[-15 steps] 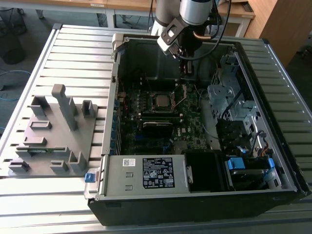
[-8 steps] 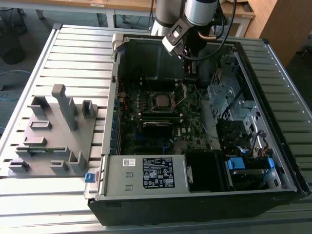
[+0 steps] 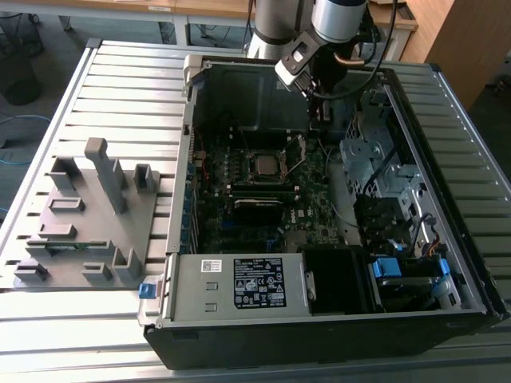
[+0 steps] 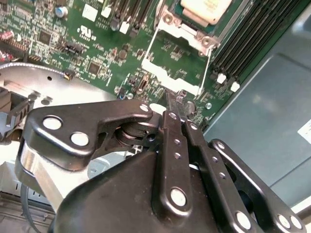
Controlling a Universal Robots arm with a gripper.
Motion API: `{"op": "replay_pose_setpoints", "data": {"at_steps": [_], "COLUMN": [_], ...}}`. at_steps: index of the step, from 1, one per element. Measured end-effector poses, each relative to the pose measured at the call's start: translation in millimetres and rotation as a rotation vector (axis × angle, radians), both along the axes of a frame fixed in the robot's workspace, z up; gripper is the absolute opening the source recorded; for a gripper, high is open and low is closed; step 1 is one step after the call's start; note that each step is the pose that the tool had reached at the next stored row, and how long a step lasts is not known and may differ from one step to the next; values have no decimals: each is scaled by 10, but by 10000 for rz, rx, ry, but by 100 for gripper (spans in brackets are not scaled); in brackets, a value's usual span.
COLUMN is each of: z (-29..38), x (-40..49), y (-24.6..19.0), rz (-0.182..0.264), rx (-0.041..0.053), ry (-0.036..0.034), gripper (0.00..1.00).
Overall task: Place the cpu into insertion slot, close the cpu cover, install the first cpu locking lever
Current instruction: 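Place the cpu into insertion slot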
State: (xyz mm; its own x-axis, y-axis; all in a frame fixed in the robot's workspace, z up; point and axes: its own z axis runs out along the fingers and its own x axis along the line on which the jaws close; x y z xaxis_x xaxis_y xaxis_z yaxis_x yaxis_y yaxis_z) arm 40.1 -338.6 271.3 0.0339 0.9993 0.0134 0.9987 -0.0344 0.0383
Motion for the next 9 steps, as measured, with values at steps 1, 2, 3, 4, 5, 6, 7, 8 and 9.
{"op": "replay_pose_setpoints", "data": {"at_steps": [1, 2, 3, 4, 5, 6, 7, 8, 9], "z": [0, 0, 0, 0, 0, 0, 0, 0, 0], "x": [17, 33, 46, 56, 60, 60, 60, 60, 60], "y": [0, 0, 0, 0, 1, 0, 0, 0, 0], "rz": [0, -1, 0, 0, 0, 0, -1, -2, -2], "rx": [0, -1, -1, -1, -1, -1, 0, -1, 0], "ry": [0, 0, 0, 1, 0, 0, 0, 0, 0], "gripper": [10, 10, 10, 10, 10, 10, 10, 10, 10]}}
